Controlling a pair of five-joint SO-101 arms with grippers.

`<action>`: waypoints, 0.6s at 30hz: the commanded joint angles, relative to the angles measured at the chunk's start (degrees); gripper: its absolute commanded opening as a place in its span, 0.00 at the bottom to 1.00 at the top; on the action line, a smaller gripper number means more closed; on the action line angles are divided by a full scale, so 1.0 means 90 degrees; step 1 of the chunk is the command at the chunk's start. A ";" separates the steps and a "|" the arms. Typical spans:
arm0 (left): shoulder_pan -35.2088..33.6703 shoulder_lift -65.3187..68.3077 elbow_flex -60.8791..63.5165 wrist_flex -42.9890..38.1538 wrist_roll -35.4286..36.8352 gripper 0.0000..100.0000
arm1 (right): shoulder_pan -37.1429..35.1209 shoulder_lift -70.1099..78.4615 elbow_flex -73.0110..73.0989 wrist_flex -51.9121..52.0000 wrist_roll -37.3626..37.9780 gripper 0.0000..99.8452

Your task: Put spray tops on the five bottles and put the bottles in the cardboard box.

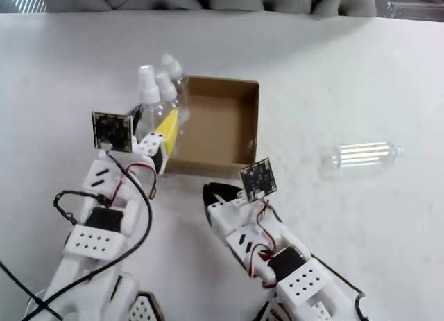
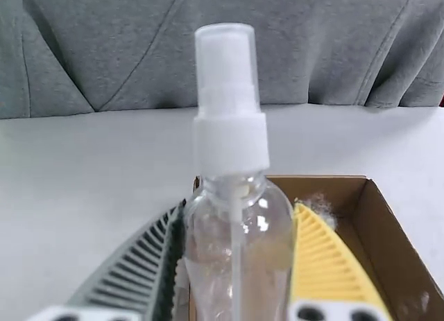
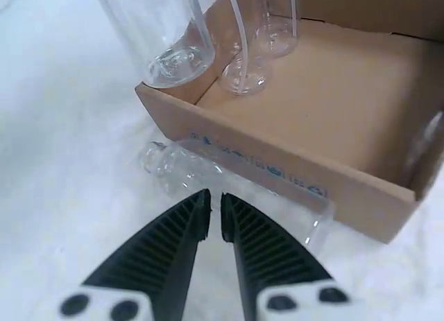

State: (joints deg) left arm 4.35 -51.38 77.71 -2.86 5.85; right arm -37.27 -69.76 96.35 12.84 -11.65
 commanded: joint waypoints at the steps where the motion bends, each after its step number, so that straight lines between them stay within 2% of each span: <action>1: 0.0015 0.0347 -0.0430 -0.0498 -0.0039 0.02 | 0.0044 0.0024 0.0049 0.0024 0.0020 0.02; 18: -0.0024 0.2212 -0.0430 -0.2090 -0.0078 0.02 | 0.0044 0.0024 0.0049 0.0024 0.0020 0.02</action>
State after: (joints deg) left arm 4.35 -33.10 77.71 -18.77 5.85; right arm -37.27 -69.76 96.35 12.84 -11.65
